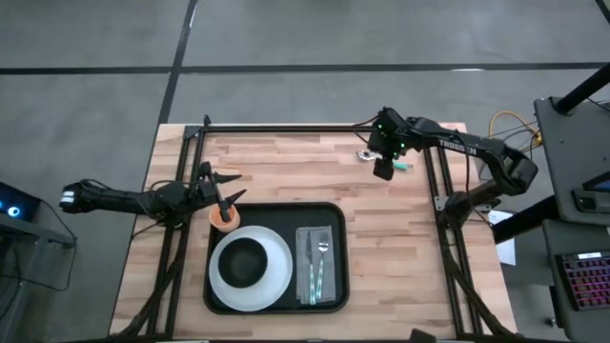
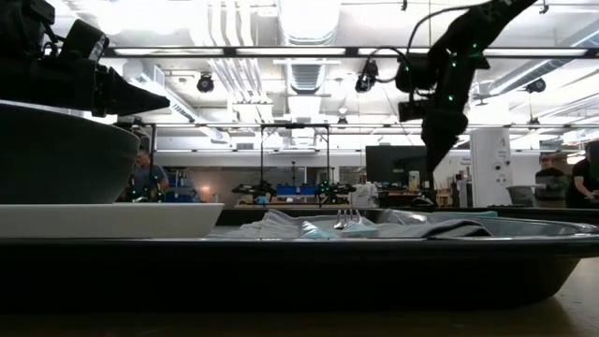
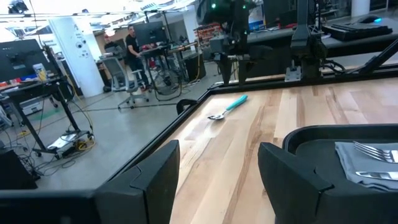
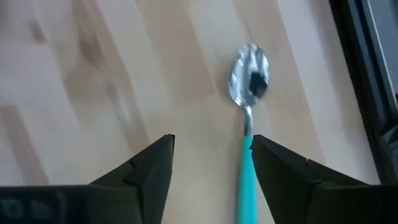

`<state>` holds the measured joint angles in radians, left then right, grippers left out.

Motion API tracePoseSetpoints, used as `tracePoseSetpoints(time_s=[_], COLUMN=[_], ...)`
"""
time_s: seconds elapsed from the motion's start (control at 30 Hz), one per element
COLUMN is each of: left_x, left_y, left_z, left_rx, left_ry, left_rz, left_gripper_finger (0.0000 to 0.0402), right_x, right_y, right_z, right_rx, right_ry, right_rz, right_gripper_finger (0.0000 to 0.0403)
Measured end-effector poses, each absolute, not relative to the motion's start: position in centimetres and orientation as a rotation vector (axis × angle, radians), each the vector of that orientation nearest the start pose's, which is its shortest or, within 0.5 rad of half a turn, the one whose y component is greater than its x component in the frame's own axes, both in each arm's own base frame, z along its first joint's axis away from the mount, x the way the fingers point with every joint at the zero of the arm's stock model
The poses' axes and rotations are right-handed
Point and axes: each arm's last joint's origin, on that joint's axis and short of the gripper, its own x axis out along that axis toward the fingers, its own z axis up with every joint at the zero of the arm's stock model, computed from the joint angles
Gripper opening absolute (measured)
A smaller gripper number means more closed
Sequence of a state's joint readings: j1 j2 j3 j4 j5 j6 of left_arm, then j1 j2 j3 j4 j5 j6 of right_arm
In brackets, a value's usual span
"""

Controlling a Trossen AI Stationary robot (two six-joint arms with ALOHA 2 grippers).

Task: Set up tray
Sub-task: Put the green spoon on the gray napkin to the left of the green patterned fork

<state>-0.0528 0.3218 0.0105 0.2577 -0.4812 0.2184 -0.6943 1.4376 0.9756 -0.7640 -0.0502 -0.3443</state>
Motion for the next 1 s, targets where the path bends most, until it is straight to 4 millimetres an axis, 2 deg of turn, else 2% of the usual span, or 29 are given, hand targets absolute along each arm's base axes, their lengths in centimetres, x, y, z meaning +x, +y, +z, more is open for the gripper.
tracePoseSetpoints(time_s=[0.27, 0.47, 0.77, 1.0], left_x=[11.5, 11.5, 11.5, 11.5], left_y=[0.7, 0.7, 0.7, 0.7], left_z=[16.4, 16.4, 16.4, 16.4], left_rx=[0.229, 0.229, 0.23, 0.229], left_ry=[0.099, 0.099, 0.1, 0.099], left_rz=[0.421, 0.421, 0.421, 0.421], left_gripper_finger=[0.0198, 0.0198, 0.0198, 0.0198], right_x=[17.7, 16.5, 15.9, 16.7], right_y=[-18.5, -19.5, -20.1, -21.3], right_z=[20.3, 20.1, 19.6, 16.2], right_rx=[0.197, 0.229, 0.293, 0.364], right_ry=[1.272, 1.273, 1.252, 1.344], right_rz=[-0.391, -0.433, -0.423, -0.376], right_gripper_finger=[0.021, 0.021, 0.021, 0.021])
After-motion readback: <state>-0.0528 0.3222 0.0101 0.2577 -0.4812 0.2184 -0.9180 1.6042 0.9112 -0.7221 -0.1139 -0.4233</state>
